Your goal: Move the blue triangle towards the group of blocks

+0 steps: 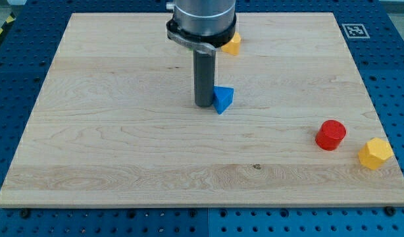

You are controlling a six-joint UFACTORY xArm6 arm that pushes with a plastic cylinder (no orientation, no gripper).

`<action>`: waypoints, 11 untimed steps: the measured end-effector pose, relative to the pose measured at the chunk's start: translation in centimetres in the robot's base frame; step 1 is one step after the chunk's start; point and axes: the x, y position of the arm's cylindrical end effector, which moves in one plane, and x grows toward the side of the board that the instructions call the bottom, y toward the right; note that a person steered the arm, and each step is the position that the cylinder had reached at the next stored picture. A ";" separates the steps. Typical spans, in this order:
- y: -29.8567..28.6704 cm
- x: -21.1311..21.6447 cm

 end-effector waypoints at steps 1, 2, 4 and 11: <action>1.7 3.5; 2.7 6.5; 5.1 0.8; 1.0 -3.0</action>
